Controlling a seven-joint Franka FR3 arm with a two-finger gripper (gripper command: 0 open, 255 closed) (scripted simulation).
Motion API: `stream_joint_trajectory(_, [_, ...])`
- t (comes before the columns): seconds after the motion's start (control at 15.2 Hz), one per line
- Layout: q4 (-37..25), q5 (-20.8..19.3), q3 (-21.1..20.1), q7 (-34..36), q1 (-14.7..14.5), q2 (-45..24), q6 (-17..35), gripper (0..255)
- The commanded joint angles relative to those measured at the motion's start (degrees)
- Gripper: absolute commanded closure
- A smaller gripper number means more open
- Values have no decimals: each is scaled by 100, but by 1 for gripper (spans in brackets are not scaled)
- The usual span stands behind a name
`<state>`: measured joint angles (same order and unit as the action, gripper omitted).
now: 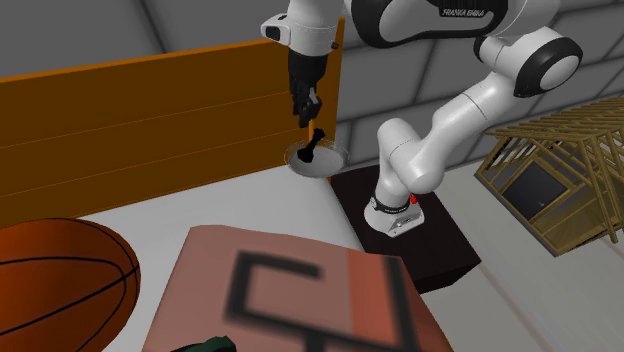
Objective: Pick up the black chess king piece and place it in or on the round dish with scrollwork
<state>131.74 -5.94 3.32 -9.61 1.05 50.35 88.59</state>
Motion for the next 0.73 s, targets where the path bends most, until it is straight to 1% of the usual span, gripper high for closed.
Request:
stream_joint_trajectory(0.0, [370, -15, 53, -1, 15, -192, -343, 0])
stream_joint_trajectory(0.33, [-786, 31, 1, -114, 62, -546, -1141, 0])
stream_joint_trajectory(0.66, [-785, 71, -57, -171, 169, -550, -1135, 0])
